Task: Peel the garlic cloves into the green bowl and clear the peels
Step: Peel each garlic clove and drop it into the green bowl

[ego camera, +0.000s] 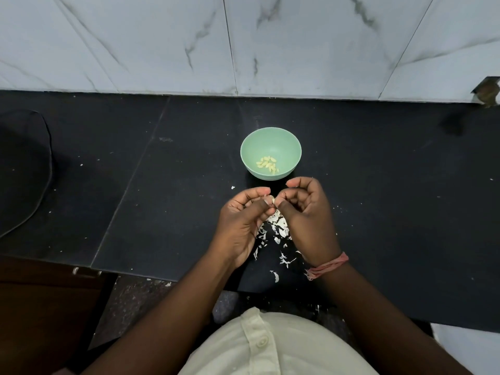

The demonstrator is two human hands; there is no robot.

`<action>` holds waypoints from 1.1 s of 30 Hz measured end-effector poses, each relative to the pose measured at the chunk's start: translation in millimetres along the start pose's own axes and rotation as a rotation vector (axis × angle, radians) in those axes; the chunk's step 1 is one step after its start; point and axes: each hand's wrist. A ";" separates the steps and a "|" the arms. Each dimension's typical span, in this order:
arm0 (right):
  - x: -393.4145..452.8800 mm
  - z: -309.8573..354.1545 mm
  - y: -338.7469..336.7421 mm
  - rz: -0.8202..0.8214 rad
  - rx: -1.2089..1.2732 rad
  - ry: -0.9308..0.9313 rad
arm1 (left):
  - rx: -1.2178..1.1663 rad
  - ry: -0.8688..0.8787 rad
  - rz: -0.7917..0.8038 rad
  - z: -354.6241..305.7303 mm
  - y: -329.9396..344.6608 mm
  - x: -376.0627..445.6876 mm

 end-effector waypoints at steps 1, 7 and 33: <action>0.9 0.4 -0.3 0.004 0.028 0.013 | -0.012 -0.010 0.012 -1.1 0.3 -0.2; -0.2 2.5 1.5 0.011 -0.063 -0.034 | -0.064 -0.062 0.058 -4.0 -0.5 -0.2; -0.5 0.2 5.7 -0.105 -0.048 -0.069 | -0.235 -0.167 -0.040 0.9 5.7 5.0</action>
Point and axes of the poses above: each hand's wrist, its own x-axis towards the middle knuckle, its own y-axis out of the palm, z = x × y, and after that the axes turned 4 degrees about -y, right-handed
